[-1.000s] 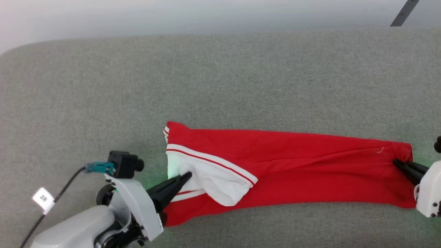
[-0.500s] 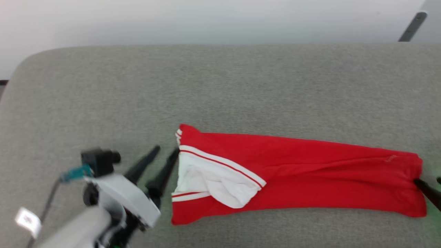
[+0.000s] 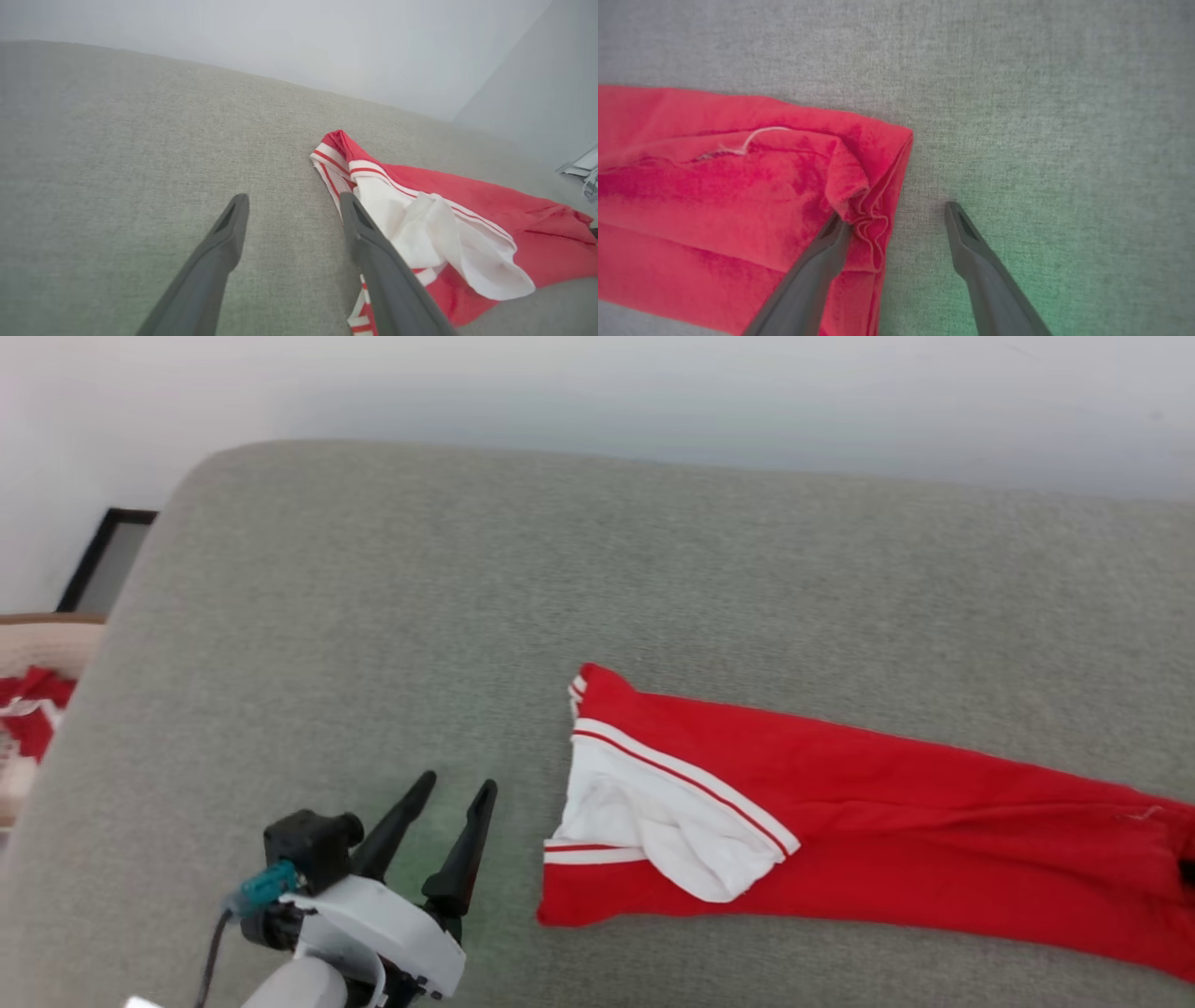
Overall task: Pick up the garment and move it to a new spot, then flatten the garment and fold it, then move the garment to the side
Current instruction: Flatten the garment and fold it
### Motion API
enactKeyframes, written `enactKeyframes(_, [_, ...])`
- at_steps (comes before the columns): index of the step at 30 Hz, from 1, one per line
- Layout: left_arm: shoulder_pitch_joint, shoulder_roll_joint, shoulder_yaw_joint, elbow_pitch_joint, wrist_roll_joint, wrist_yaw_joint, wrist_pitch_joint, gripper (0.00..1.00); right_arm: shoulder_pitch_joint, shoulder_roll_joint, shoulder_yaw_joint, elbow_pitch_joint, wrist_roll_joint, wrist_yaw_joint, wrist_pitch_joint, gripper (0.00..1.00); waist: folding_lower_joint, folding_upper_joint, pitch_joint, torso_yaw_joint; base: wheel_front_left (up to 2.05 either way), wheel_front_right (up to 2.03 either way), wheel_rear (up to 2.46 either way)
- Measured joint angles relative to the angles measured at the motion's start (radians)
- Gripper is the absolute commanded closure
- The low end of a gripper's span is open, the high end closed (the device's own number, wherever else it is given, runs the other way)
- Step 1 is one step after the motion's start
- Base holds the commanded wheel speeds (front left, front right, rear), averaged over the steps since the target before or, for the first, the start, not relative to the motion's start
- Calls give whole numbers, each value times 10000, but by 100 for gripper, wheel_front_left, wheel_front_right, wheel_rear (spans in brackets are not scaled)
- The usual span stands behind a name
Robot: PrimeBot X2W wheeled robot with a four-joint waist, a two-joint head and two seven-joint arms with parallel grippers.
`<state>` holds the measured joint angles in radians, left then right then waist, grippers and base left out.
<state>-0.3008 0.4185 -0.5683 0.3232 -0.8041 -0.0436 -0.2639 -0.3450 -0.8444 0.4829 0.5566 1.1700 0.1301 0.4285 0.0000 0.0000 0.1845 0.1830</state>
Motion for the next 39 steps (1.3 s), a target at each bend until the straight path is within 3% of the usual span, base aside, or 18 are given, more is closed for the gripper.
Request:
enactKeyframes(5, [357, -372, 1127, -420, 2343, 238, 0, 0, 8, 228, -245, 153, -293, -46, 579, 0, 0, 0, -154, 271, 0, 0, 0])
enactKeyframes(9, [633, -711, 1923, -947, 3595, 247, 0, 0, -19, 587, -468, 257, -585, -69, 988, 0, 0, 0, -295, 359, 0, 0, 0])
enactKeyframes(17, [1277, -1350, 2892, -652, 4677, -92, 0, 0, -34, 1198, -966, 491, -1356, -69, 1285, 0, 0, 0, -370, 288, 0, 0, 0])
enactKeyframes(18, [1321, -1490, 3064, -616, 4681, -132, 0, 0, -32, 1285, -1041, 522, -1427, -69, 1256, 39, 0, 0, -363, 265, 0, 0, 0])
enactKeyframes(19, [1380, -1605, 3212, -579, 4681, -196, 0, 0, -30, 1363, -1131, 539, -1480, -69, 1248, 59, 0, 0, -357, 242, 0, 0, 0])
enactKeyframes(22, [1527, -1810, 3614, -508, 4803, -372, 0, 0, -23, 1576, -1337, 535, -1684, -75, 1206, 100, 1, 0, -336, 166, 0, 0, 0])
enactKeyframes(30, [1641, -2050, 4274, -451, 5432, -623, 0, 0, -44, 2098, -1885, 384, -1958, -8, 970, 100, 0, 0, -268, -111, 0, 0, 0])
enactKeyframes(35, [1790, -2167, 4688, -589, 5605, -708, 0, 0, -174, 2042, -2449, 362, -2180, 17, 742, 100, 0, 0, -233, -421, 0, 0, 0])
enactKeyframes(39, [1862, -2345, 5045, -821, 5710, -731, 0, 0, -414, 1628, -3191, 575, -2491, 13, 395, 100, 0, 0, -167, -722, 0, 0, 0])
